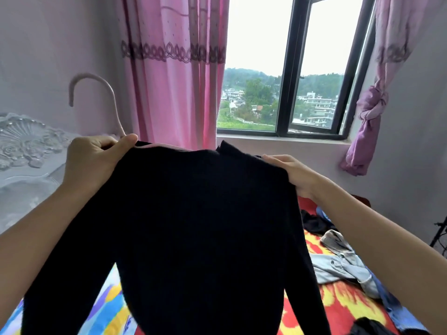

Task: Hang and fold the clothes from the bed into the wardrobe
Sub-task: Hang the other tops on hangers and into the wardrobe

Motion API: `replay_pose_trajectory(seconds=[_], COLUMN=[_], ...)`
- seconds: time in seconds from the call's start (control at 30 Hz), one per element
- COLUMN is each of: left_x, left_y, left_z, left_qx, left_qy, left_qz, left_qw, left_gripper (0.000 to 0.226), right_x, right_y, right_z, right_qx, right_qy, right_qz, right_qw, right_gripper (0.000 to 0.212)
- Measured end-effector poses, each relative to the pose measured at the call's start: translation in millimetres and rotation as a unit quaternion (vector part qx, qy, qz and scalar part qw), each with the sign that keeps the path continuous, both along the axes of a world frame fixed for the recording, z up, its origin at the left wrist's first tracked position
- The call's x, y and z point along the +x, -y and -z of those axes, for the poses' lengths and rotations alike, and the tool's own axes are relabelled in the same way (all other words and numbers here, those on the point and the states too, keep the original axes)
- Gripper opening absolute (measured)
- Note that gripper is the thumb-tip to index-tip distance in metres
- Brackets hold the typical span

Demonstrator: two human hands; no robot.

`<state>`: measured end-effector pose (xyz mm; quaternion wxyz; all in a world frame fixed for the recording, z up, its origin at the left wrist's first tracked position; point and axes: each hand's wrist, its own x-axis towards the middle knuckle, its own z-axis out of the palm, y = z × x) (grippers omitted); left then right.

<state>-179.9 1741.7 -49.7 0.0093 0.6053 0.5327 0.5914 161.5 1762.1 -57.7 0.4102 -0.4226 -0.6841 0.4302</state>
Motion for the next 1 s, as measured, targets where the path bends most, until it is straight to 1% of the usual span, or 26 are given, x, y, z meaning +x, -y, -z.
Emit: replay_pose_trajectory(seconds=[0.03, 0.07, 0.13, 0.17, 0.2, 0.23, 0.27, 0.3, 0.33, 0.4, 0.43, 0.53, 0.6, 0.67, 0.7, 0.77, 0.8, 0.83, 0.9, 0.97, 1.0], left_x=[2, 3, 3, 6, 11, 19, 28, 36, 43, 50, 50, 44, 39, 31, 26, 9, 0, -9, -24, -32, -34], left_y=[1, 4, 4, 3, 2, 1, 1, 2, 2, -1, -2, -4, -2, -2, -1, -2, -1, -1, -2, -4, -6], left_z=[-1, -2, -4, -4, -4, -5, -6, -6, -5, -3, -2, 3, 2, 2, 2, 7, 10, 14, 21, 25, 25], left_qx=[0.000, 0.000, -0.002, -0.002, 0.002, 0.005, 0.009, 0.012, 0.010, -0.007, -0.015, -0.030, -0.035, -0.038, -0.037, -0.020, -0.016, -0.017, -0.036, -0.054, -0.059], left_qy=[-0.006, -0.010, -0.016, -0.025, -0.040, -0.059, -0.076, -0.091, -0.106, -0.129, -0.133, -0.132, -0.126, -0.119, -0.119, -0.110, -0.104, -0.097, -0.079, -0.069, -0.070], left_qz=[-0.001, 0.000, -0.006, -0.011, -0.018, -0.024, -0.030, -0.034, -0.035, -0.032, -0.025, -0.008, 0.027, 0.060, 0.061, 0.039, 0.026, 0.014, -0.015, -0.013, -0.003], left_qw=[1.000, 1.000, 1.000, 1.000, 0.999, 0.998, 0.997, 0.995, 0.994, 0.991, 0.991, 0.991, 0.991, 0.990, 0.990, 0.993, 0.994, 0.995, 0.996, 0.996, 0.996], left_gripper=[0.046, 0.045, 0.047, 0.052, 0.057, 0.059, 0.057, 0.054, 0.053, 0.059, 0.063, 0.065, 0.055, 0.034, 0.028, 0.030, 0.037, 0.041, 0.045, 0.049, 0.050], right_x=[0, 2, 2, -2, -10, -22, -34, -47, -60, -80, -88, -105, -113, -119, -120, -119, -117, -112, -103, -98, -98], right_y=[-2, -4, -6, -3, -1, 1, 2, 3, 4, 4, 3, 3, 3, 4, 4, 4, 5, 6, 6, 7, 6], right_z=[-2, -5, -18, -23, -26, -27, -29, -30, -31, -33, -33, -35, -33, -32, -33, -37, -40, -44, -52, -54, -53], right_qx=[0.016, 0.037, 0.016, 0.002, 0.006, 0.024, 0.052, 0.076, 0.090, 0.106, 0.106, 0.050, 0.029, 0.057, 0.073, 0.093, 0.107, 0.128, 0.170, 0.193, 0.196], right_qy=[0.015, 0.014, -0.005, 0.027, 0.103, 0.200, 0.271, 0.298, 0.300, 0.291, 0.286, 0.258, 0.245, 0.241, 0.232, 0.220, 0.235, 0.259, 0.310, 0.364, 0.376], right_qz=[-0.019, -0.038, -0.090, -0.106, -0.109, -0.100, -0.087, -0.073, -0.057, -0.037, -0.041, -0.102, -0.132, -0.131, -0.123, -0.128, -0.131, -0.129, -0.123, -0.109, -0.101], right_qw=[1.000, 0.999, 0.996, 0.994, 0.989, 0.974, 0.957, 0.949, 0.948, 0.950, 0.951, 0.959, 0.960, 0.960, 0.962, 0.963, 0.957, 0.949, 0.927, 0.905, 0.900], right_gripper=[0.026, 0.032, 0.056, 0.060, 0.055, 0.045, 0.039, 0.035, 0.031, 0.023, 0.023, 0.028, 0.026, 0.016, 0.014, 0.032, 0.039, 0.037, 0.015, 0.019, 0.021])
